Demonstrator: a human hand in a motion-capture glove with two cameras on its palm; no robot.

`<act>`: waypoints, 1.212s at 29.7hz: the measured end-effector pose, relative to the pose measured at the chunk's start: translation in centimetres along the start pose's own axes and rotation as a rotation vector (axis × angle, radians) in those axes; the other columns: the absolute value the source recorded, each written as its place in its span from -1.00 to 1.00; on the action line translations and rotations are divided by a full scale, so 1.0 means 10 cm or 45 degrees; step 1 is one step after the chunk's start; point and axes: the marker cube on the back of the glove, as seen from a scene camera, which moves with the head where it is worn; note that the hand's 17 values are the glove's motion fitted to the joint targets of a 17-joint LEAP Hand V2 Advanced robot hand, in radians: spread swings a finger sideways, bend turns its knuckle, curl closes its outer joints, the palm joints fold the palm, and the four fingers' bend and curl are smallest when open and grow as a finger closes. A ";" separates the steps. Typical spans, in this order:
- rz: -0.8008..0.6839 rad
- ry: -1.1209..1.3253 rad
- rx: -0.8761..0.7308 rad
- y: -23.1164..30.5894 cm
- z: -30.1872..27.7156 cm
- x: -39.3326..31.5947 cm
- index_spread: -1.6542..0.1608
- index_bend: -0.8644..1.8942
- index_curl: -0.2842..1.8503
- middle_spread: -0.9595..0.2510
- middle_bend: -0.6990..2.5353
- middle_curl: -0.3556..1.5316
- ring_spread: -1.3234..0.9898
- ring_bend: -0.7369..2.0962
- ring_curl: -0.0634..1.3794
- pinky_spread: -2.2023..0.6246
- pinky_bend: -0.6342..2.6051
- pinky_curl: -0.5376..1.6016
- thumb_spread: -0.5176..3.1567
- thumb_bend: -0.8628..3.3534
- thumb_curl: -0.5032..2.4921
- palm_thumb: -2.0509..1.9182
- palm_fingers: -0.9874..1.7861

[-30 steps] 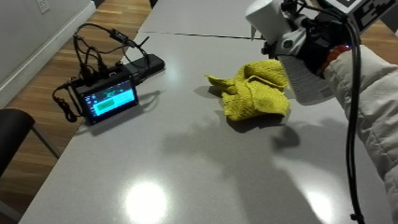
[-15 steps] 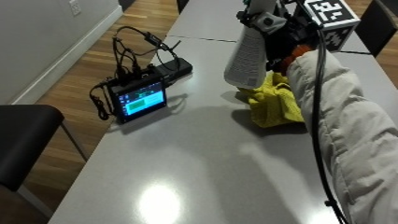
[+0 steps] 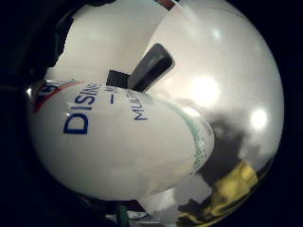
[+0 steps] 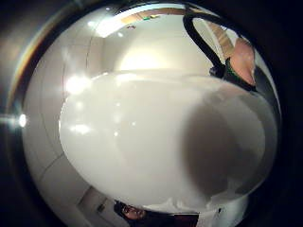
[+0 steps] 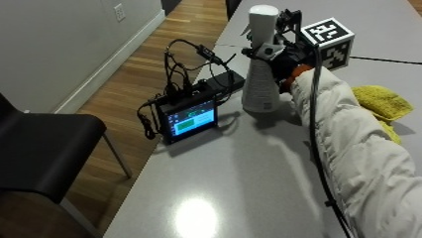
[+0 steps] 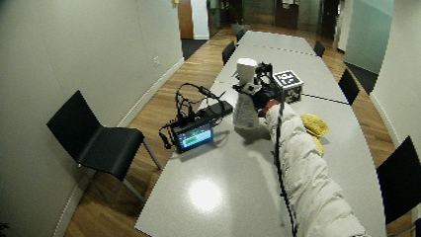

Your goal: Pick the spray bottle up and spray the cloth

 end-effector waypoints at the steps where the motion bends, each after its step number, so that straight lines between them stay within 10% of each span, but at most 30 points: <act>1: 0.007 0.001 0.003 0.00 -0.02 0.03 0.50 -0.23 -0.24 0.20 -0.40 -0.05 -0.05 -0.21 -0.23 0.36 -0.46 -0.11 -0.50 -0.60 -0.17 0.60 0.44; 10: 0.031 -0.014 -0.007 -0.10 -0.08 0.14 0.48 -0.24 -0.24 0.18 -0.37 -0.01 -0.05 -0.21 -0.20 0.41 -0.57 -0.17 -0.45 -0.60 -0.18 0.60 0.39; 23: 0.203 0.002 -0.223 0.39 -0.07 0.33 0.36 -0.29 -0.37 0.34 -0.39 -0.07 -0.02 -0.30 -0.28 0.57 -0.51 -0.23 -0.34 -0.60 -0.22 0.60 -0.18; 36: 0.179 0.454 -0.230 1.72 -0.28 -0.16 0.42 -0.28 -0.44 0.55 -0.43 -0.13 0.09 -0.18 -0.30 0.62 -0.41 -0.19 -0.22 -0.59 -0.24 0.62 0.10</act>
